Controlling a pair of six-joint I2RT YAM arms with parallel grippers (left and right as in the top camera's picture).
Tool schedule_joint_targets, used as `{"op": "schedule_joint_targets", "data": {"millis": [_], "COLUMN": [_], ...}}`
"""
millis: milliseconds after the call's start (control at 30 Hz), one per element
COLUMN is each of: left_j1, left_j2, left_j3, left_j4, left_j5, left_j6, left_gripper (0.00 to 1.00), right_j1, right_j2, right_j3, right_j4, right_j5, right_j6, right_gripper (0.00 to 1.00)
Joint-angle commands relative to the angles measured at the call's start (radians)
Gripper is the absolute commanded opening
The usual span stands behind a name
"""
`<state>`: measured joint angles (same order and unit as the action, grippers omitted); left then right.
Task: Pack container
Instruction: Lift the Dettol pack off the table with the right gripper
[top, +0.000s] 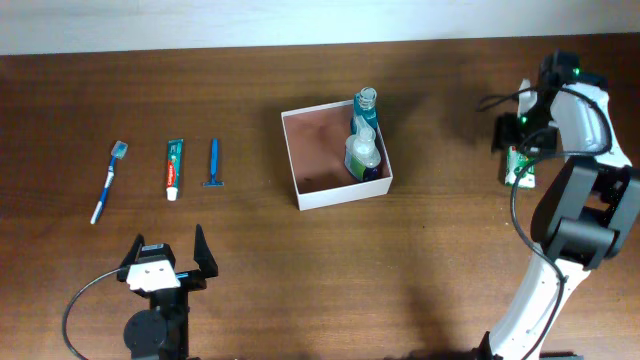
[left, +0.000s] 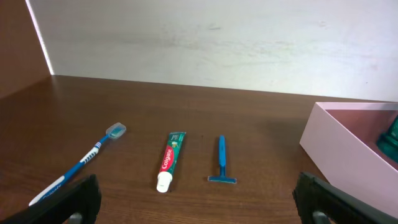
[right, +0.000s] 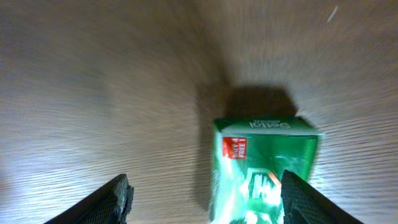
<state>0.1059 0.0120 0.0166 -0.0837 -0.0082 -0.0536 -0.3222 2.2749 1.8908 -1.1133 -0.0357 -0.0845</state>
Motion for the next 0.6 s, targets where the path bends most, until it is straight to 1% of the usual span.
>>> {"op": "schedule_joint_targets", "data": {"millis": [0, 233, 567], "left_j1": [0.000, 0.000, 0.000], "left_j2": [-0.007, -0.007, -0.007], "left_j3": [-0.008, -0.008, -0.008], "left_j4": [0.001, 0.001, 0.001], "left_j5": [-0.007, -0.007, -0.007], "left_j6": [-0.010, -0.010, -0.010], "left_gripper": [0.99, 0.99, 1.00], "right_j1": [-0.051, -0.089, -0.082], "right_j2": [0.029, 0.031, 0.040], "right_j3": [-0.010, -0.010, -0.031], "right_j4": [0.005, 0.014, 0.043], "right_j5": [0.026, 0.026, -0.010], "right_j6": [0.011, 0.011, 0.011], "right_gripper": [0.70, 0.70, 0.70]}}
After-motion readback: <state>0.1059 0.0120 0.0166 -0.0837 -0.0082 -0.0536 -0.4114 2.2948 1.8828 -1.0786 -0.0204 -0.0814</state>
